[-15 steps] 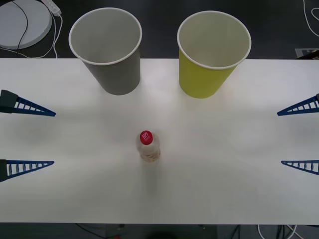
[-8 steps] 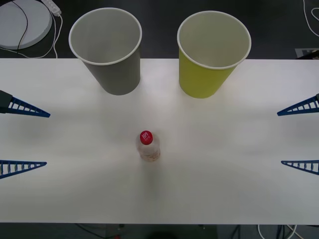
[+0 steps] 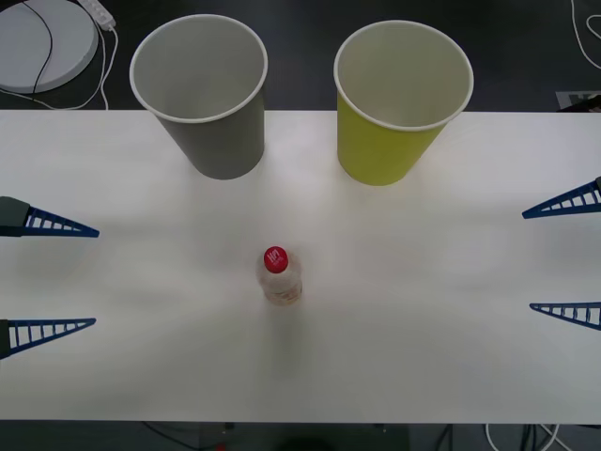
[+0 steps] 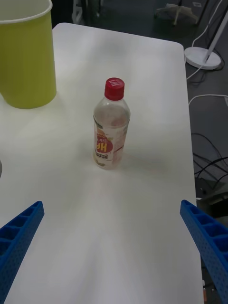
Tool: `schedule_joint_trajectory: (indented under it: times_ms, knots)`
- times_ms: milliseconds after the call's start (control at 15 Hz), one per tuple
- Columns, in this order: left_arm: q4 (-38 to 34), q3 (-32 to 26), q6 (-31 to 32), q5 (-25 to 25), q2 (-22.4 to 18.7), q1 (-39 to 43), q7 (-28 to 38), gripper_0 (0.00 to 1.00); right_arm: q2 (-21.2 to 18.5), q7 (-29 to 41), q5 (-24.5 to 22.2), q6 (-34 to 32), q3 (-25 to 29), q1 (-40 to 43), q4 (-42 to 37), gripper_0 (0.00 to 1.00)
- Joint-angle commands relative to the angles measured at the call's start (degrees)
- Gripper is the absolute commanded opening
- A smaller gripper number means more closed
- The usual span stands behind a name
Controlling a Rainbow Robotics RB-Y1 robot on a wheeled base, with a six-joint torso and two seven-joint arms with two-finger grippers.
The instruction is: Put the can into the green bin and the plastic bottle into the gray bin
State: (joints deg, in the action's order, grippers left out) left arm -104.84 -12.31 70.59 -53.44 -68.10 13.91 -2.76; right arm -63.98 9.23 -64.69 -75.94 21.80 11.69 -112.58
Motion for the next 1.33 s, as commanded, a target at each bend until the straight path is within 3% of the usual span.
schedule_joint_trajectory:
  times_ms: [67, 333, 800, 1333]
  knots:
    - [0.7, 1.8, -1.9, -1.9, 2.5, 0.0, -2.1, 1.00, 0.0, 0.0, 0.0, 0.0, 0.0, 0.0, 0.0, 1.00]
    - [0.7, 3.3, -3.1, -6.6, 7.1, -1.1, -3.6, 1.00, 0.0, 0.0, 0.0, 0.0, 0.0, 0.0, 0.0, 1.00]
    - [0.9, 10.7, -7.4, -8.6, 11.3, -4.0, -5.1, 1.00, 0.0, 0.0, 0.0, 0.0, 0.0, 0.0, 0.0, 1.00]
    - [0.9, 13.7, -9.5, -14.9, 19.8, -6.3, -4.0, 1.00, 0.0, 0.0, 0.0, 0.0, 0.0, 0.0, 0.0, 1.00]
